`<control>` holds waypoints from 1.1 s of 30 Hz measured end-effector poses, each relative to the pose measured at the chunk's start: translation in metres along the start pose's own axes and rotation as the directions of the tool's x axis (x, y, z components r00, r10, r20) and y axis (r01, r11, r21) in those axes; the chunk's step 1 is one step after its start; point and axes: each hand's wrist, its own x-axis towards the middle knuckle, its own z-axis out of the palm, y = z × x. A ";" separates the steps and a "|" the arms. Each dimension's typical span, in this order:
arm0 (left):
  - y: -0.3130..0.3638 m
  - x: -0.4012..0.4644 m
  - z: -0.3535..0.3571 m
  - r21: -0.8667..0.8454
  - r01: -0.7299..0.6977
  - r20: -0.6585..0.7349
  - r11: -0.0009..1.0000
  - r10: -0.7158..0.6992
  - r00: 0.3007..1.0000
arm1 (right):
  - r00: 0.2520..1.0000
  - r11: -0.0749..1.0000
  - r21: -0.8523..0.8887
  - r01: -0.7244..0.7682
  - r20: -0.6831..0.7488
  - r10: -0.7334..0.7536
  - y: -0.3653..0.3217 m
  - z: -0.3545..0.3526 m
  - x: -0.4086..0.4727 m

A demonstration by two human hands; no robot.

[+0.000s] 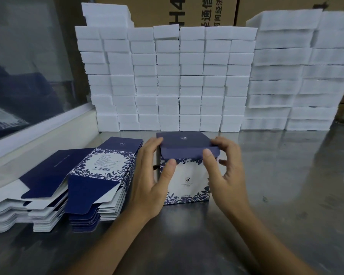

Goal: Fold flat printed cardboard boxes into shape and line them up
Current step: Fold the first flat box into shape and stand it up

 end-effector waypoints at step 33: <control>0.004 0.000 0.005 0.248 -0.135 -0.031 0.959 0.147 0.989 | 0.985 0.950 -0.265 0.163 -0.006 -0.171 0.004 0.004 -0.001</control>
